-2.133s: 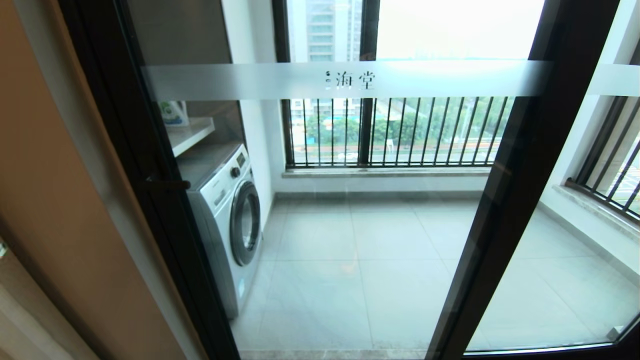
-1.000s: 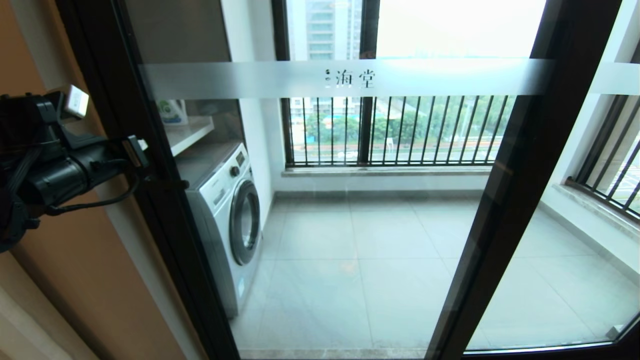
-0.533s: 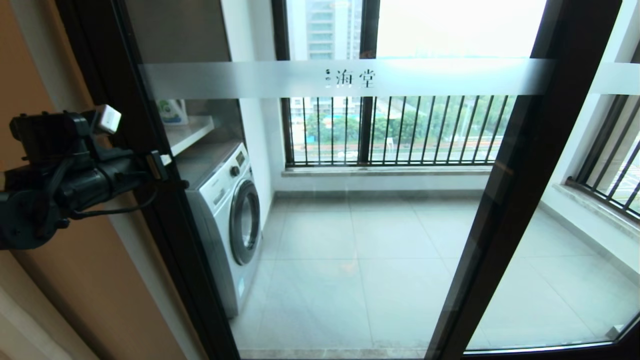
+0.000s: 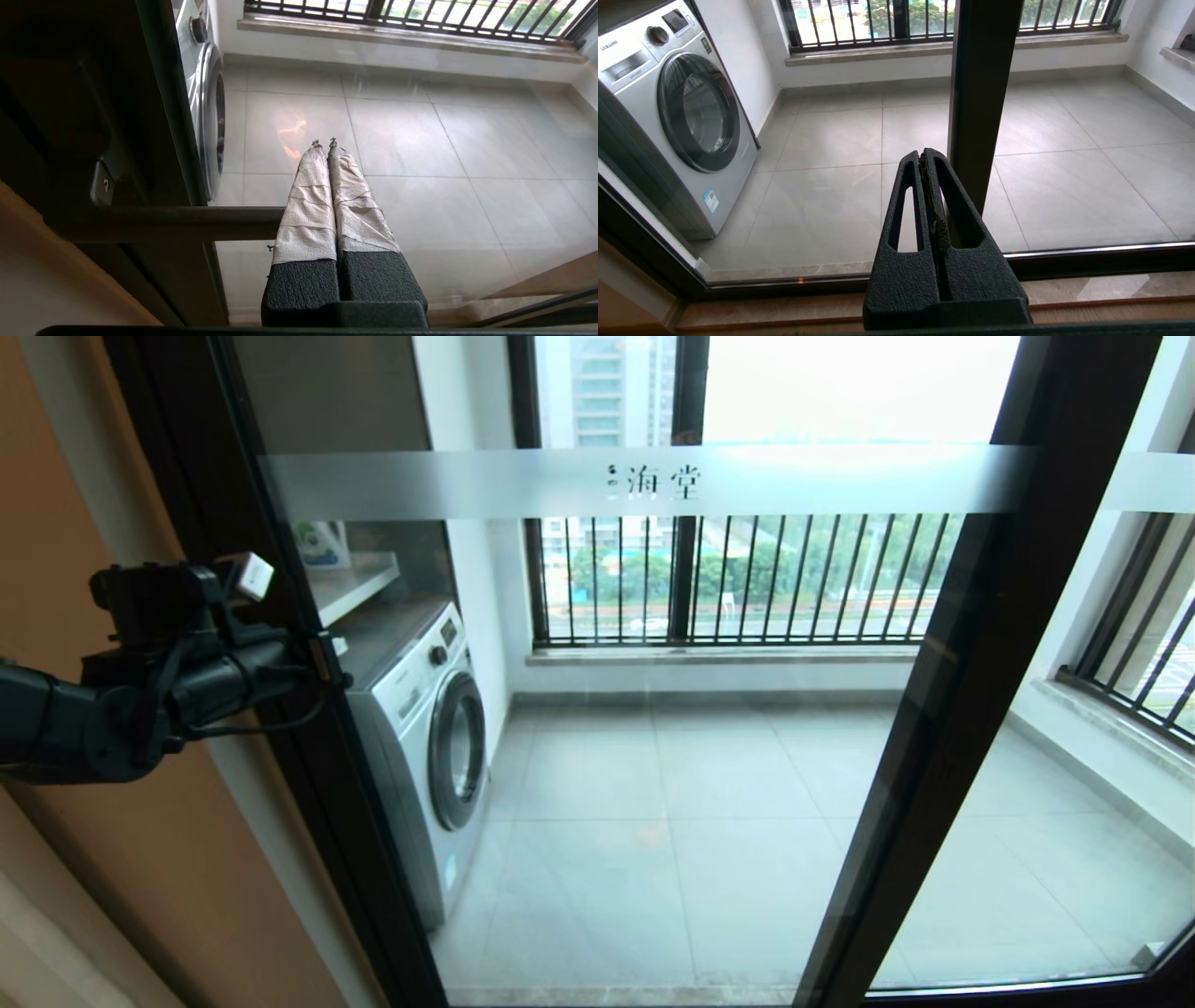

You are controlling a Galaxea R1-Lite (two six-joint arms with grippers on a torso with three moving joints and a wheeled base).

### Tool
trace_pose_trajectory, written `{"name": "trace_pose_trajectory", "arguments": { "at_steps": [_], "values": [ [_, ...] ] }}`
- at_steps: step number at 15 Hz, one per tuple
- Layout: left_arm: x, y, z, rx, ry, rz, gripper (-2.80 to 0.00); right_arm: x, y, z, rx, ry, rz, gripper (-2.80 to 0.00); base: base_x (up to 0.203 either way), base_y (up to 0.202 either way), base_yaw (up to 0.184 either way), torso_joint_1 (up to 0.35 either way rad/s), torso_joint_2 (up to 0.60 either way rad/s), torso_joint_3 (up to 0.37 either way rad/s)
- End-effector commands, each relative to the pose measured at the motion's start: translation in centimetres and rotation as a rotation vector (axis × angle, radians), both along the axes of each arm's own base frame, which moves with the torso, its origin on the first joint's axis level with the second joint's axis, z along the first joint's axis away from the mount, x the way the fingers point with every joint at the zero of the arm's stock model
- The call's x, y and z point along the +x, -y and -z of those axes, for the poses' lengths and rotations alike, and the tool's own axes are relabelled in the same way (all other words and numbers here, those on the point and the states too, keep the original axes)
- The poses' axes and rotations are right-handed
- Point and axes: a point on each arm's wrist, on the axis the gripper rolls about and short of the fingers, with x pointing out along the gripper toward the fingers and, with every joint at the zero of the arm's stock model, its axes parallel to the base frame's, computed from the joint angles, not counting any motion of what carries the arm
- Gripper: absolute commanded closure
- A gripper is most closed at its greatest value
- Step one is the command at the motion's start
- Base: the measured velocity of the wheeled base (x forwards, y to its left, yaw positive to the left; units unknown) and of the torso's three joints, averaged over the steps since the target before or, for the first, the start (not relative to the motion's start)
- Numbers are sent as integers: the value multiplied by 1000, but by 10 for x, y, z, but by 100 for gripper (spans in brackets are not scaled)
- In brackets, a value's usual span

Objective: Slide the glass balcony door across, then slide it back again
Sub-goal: Open the slid door

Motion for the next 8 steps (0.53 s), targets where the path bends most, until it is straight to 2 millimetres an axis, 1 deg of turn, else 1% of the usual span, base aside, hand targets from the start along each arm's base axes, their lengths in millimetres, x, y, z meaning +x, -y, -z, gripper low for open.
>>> {"name": "trace_pose_trajectory", "arguments": {
  "at_steps": [1, 4, 8],
  "values": [
    [10, -1, 12, 0, -23, -2, 0, 0, 0, 0, 0, -1, 0, 0, 0, 0, 0, 0, 0, 0],
    [19, -5, 21, -1, -41, -12, 0, 0, 0, 0, 0, 0, 0, 0, 0, 0, 0, 0, 0, 0],
    [29, -7, 29, 0, -51, -24, 0, 0, 0, 0, 0, 0, 0, 0, 0, 0, 0, 0, 0, 0]
  ]
}}
